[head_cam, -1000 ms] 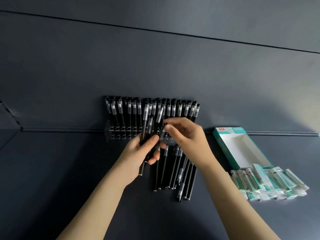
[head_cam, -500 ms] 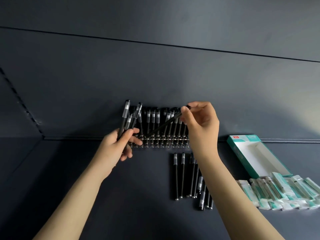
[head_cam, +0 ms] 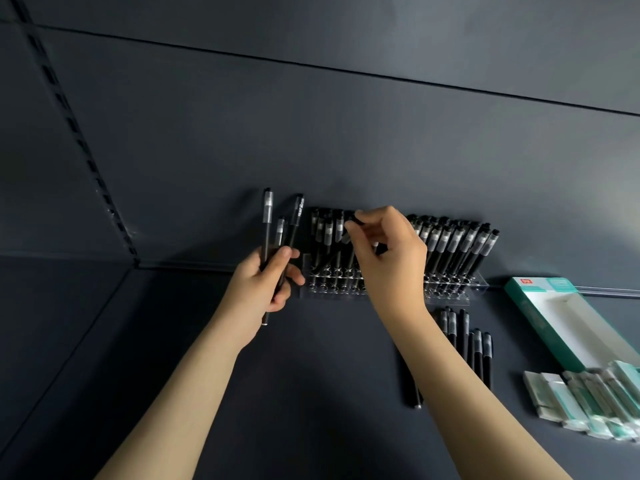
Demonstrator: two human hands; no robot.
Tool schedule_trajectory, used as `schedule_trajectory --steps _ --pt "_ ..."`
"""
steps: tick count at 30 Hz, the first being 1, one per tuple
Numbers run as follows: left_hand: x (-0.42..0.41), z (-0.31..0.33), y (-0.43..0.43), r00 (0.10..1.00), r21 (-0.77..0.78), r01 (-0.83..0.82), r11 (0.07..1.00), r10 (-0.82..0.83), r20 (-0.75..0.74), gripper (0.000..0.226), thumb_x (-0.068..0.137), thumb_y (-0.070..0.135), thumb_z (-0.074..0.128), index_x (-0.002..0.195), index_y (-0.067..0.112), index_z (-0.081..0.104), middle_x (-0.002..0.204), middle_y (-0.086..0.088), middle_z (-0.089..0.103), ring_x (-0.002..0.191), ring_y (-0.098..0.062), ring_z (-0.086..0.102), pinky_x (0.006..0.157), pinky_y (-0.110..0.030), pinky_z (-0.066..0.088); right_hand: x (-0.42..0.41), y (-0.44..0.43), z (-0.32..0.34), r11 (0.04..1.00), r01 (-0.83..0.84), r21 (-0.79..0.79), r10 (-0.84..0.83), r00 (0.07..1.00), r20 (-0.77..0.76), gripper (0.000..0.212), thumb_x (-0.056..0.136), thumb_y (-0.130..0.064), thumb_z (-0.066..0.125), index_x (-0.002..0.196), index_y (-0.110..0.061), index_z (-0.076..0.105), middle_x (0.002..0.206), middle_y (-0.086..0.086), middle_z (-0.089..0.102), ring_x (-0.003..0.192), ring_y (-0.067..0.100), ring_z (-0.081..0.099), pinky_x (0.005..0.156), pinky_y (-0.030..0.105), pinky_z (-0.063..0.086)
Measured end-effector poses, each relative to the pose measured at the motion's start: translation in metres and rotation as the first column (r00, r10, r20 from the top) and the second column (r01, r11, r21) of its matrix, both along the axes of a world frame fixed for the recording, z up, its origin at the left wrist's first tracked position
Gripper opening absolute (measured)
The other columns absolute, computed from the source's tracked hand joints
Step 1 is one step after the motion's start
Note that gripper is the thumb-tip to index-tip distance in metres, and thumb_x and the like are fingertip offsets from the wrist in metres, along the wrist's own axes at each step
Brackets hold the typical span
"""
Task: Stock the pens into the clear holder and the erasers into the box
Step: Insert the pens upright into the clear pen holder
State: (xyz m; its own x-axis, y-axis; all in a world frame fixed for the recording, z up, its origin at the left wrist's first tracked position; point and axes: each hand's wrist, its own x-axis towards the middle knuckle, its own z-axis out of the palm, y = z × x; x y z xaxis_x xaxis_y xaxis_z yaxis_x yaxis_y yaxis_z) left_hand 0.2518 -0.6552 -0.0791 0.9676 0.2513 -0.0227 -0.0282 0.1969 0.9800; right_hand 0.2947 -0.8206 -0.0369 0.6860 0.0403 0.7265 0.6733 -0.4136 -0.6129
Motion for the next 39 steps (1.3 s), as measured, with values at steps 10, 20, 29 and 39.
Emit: schedule_trajectory --steps 10,20,29,39 --pt "-0.003 0.006 0.003 0.998 -0.003 0.061 0.998 -0.061 -0.021 0.023 0.100 0.034 0.050 0.103 0.016 0.064 0.066 -0.005 0.066 0.035 -0.011 0.037 0.036 -0.018 0.021 0.012 0.017 -0.008 0.972 0.026 -0.232 -0.008 0.997 0.079 0.018 0.090 -0.013 0.069 0.107 -0.007 0.071 0.089 -0.001 0.067 0.071 0.009 0.060 0.067 0.023 0.053" --pt "-0.006 0.012 0.012 0.990 -0.094 0.131 0.987 -0.126 0.056 0.029 0.101 0.033 0.047 0.105 0.011 0.066 0.063 -0.005 0.057 0.036 -0.010 0.025 0.043 -0.029 0.010 0.006 0.020 -0.009 0.965 -0.080 -0.248 0.080 0.997 -0.012 0.038 0.095 -0.011 0.063 0.133 -0.010 0.060 0.096 -0.004 0.058 0.079 0.007 0.056 0.074 0.014 0.047" --pt "-0.015 0.017 0.005 0.915 -0.058 0.404 0.913 -0.402 0.038 0.031 0.094 0.038 0.050 0.098 0.012 0.067 0.062 -0.006 0.057 0.035 -0.009 0.024 0.041 -0.025 0.012 -0.007 0.008 0.015 0.829 -0.251 0.500 0.481 0.777 -0.407 0.020 0.096 -0.011 0.060 0.115 -0.011 0.065 0.090 -0.002 0.068 0.086 0.011 0.064 0.077 0.027 0.053" --pt "-0.012 0.013 0.005 0.955 0.005 0.293 0.956 -0.293 -0.044 0.035 0.101 0.036 0.046 0.105 0.003 0.058 0.058 -0.007 0.056 0.035 -0.009 0.025 0.035 -0.018 0.017 -0.012 -0.024 0.012 0.770 0.006 0.638 0.235 0.927 -0.292 0.014 0.093 -0.004 0.063 0.103 -0.013 0.060 0.077 0.002 0.065 0.072 0.014 0.063 0.077 0.032 0.055"
